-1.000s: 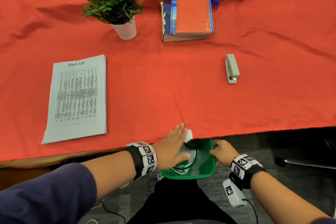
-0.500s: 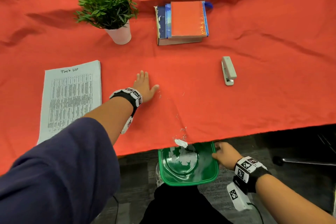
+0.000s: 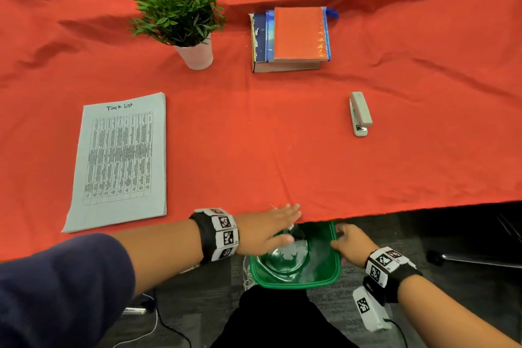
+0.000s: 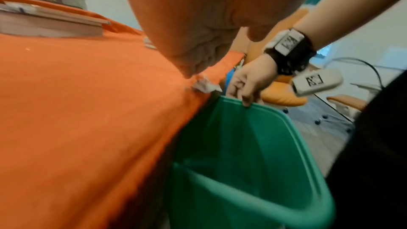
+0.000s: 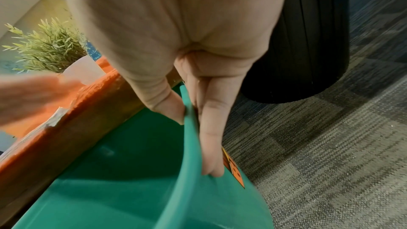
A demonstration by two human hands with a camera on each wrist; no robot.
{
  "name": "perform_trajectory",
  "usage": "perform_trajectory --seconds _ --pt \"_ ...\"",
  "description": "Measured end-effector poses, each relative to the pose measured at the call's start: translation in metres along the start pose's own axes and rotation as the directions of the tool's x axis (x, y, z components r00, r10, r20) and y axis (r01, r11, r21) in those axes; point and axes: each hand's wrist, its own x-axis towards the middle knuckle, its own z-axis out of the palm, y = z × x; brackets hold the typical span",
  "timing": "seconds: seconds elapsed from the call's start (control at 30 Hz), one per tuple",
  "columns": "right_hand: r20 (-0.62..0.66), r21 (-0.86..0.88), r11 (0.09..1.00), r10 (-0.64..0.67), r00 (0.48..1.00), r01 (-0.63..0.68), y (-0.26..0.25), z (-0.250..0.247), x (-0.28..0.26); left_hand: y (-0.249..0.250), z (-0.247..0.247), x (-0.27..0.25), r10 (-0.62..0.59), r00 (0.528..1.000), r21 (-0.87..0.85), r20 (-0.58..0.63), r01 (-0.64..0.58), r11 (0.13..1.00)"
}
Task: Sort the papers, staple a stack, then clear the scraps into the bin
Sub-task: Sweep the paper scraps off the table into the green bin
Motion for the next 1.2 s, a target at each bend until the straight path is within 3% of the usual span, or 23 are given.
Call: perform_trajectory --seconds 0.07,0.17,0.3,0.33,0.4,0.57,0.77,0.87,0.97,1.07,1.2 --pt "0.002 0.004 1.0 -0.003 1.0 0.003 0.001 0.0 0.0 -0.005 -0.026 0.005 -0.063 0.986 -0.068 -0.155 0.053 0.996" --pt "0.001 -0.002 1.0 -0.023 1.0 0.023 -0.001 -0.001 -0.002 -0.041 -0.08 0.029 -0.235 0.898 -0.139 -0.371 0.197 0.971" --pt "-0.009 -0.008 1.0 -0.012 1.0 0.012 0.003 -0.002 0.0 -0.096 -0.114 0.054 -0.511 0.748 -0.224 -0.424 0.46 0.859" --pt "-0.018 -0.015 1.0 -0.006 1.0 0.005 0.004 -0.002 0.001 -0.1 -0.114 0.058 -0.548 0.729 -0.245 -0.41 0.491 0.836" --pt "-0.035 -0.013 1.0 -0.001 0.999 0.001 0.005 -0.002 0.003 -0.1 -0.107 0.066 -0.537 0.752 -0.223 -0.382 0.489 0.844" --pt "-0.029 -0.029 0.999 -0.02 0.999 0.019 0.003 -0.005 0.001 -0.058 -0.061 0.063 -0.271 0.923 0.044 -0.274 0.294 0.955" --pt "-0.017 -0.04 0.999 -0.024 1.0 0.024 0.002 -0.009 -0.003 0.003 0.001 0.03 -0.078 0.997 0.103 0.0 0.078 0.992" --pt "-0.011 -0.024 0.999 -0.034 0.999 0.034 0.006 -0.01 -0.002 0.023 -0.002 0.022 -0.019 0.997 0.002 0.08 0.019 1.0" --pt "-0.006 -0.038 0.998 -0.053 0.999 0.053 0.009 -0.012 -0.002 0.024 -0.042 0.033 -0.078 0.991 -0.069 -0.11 0.07 0.995" --pt "-0.009 -0.044 0.998 -0.052 0.999 0.051 0.007 -0.014 -0.005 -0.005 -0.105 0.065 -0.201 0.911 -0.119 -0.359 0.169 0.978" --pt "-0.002 -0.05 0.998 -0.036 0.999 0.036 0.008 -0.016 -0.005 -0.06 -0.166 0.103 -0.369 0.824 -0.05 -0.431 0.386 0.921"
